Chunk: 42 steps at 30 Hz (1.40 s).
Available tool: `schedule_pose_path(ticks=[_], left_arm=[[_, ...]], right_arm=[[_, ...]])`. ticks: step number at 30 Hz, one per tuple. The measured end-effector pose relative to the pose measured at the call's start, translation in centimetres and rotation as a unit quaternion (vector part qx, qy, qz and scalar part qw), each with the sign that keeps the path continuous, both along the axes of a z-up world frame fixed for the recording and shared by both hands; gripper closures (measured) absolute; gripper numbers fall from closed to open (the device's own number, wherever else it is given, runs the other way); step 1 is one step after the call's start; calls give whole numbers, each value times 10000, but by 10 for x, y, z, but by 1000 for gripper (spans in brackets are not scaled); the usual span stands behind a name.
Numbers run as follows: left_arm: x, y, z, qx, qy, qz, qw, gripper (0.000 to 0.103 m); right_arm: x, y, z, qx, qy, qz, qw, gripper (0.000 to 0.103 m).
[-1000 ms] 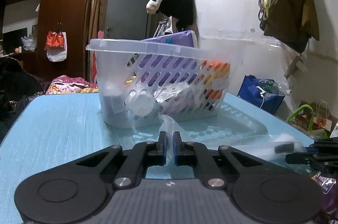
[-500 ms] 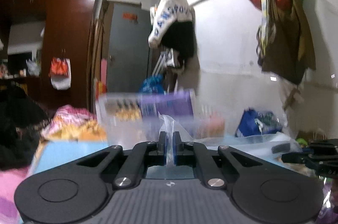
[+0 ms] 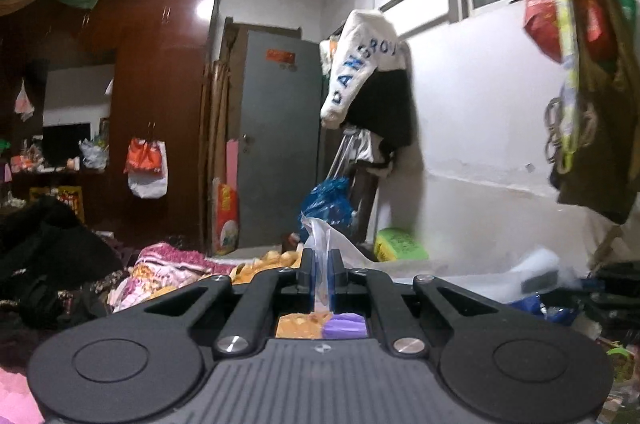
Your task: Organize objects
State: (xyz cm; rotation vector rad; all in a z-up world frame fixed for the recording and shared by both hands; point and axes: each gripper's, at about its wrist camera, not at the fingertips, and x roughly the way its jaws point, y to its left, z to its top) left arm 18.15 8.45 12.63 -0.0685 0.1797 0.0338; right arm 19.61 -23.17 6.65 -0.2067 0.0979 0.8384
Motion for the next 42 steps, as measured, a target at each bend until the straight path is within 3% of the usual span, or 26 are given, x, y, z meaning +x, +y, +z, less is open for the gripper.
schedule_pose_path(ticks=[12,15,17,18,19,20,22,25,27,42], left_arm=[[29,19,-27,-201,387,130,9990,94],[32,20,-30,-191,420,157,9988,90],[33,18,-32,-73,406,274,9988,80],[34,16,-33,46,419,373,9984,60],[34,15,-34,153,438,447,9979,50],[33,15,-35,237,409,495,9977,35],[29,15,-35,320,308,521,9977,29],[24,18,-32,194,268,477,9983,26],[22,18,-31,197,274,458,9984,20],[14,12,-38,263,271,340,9987,20]], right_arm=[[24,11,-10,-265,244,-82,9993,90],[28,11,-11,-334,338,-115,9988,88],[29,9,-12,-320,363,-173,9987,72],[32,7,-10,-279,343,-217,9988,54],[30,4,-10,-220,334,-250,9989,37],[30,1,-10,-148,319,-265,9990,31],[26,-4,-7,-45,276,-295,9992,14],[25,-6,-3,20,247,-355,9991,1],[26,-7,-1,89,282,-366,9989,0],[34,-20,-2,219,468,-508,9974,0]])
